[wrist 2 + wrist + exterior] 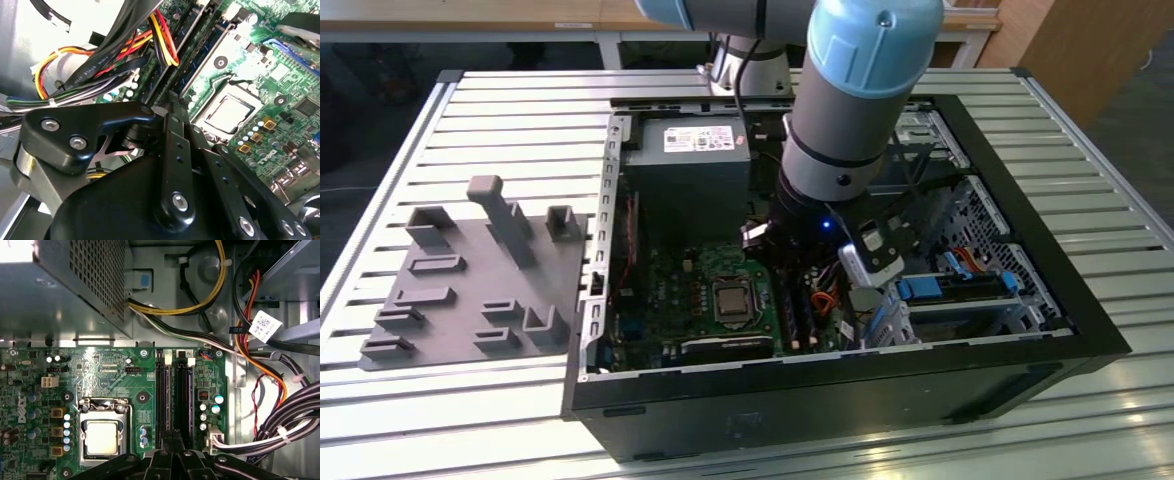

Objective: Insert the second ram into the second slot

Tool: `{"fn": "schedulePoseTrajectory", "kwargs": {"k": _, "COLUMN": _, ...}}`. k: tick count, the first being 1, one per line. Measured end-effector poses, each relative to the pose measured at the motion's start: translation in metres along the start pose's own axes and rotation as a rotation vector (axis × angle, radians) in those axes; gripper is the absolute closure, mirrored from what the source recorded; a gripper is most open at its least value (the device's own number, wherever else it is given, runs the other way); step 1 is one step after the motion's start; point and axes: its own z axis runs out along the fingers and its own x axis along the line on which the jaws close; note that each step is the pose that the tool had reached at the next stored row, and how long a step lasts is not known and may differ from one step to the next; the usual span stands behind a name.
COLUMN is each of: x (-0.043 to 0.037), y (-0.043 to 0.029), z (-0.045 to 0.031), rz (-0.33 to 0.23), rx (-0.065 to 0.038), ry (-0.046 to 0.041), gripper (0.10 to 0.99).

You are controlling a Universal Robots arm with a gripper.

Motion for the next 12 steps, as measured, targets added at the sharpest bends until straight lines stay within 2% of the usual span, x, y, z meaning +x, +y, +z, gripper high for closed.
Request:
{"fn": "schedulePoseTrajectory", "kwargs": {"k": 3, "x": -0.0001, "y": -0.0004, "z": 0.0031, "rz": 0.0, "rx": 0.002, "ry": 0.0006, "gripper": 0.98}}
{"fn": "schedulePoseTrajectory", "kwargs": {"k": 6, "x": -0.0002, "y": 0.0002, "z": 0.0022, "rz": 0.0, "rx": 0.004, "ry": 0.0009, "gripper": 0.98}}
{"fn": "schedulePoseTrajectory", "kwargs": {"k": 7, "x": -0.0002, "y": 0.0002, "z": 0.0016, "rz": 0.0, "rx": 0.001, "ry": 0.0001, "gripper": 0.98}}
{"fn": "schedulePoseTrajectory", "kwargs": {"k": 9, "x": -0.0001, "y": 0.0006, "z": -0.0018, "rz": 0.0, "rx": -0.003, "ry": -0.0011, "gripper": 0.98}}
{"fn": "schedulePoseTrajectory", "kwargs": {"k": 12, "x": 0.0004, "y": 0.0006, "z": -0.0108, "rz": 0.0, "rx": 0.0, "ry": -0.0001, "gripper": 0.98}}
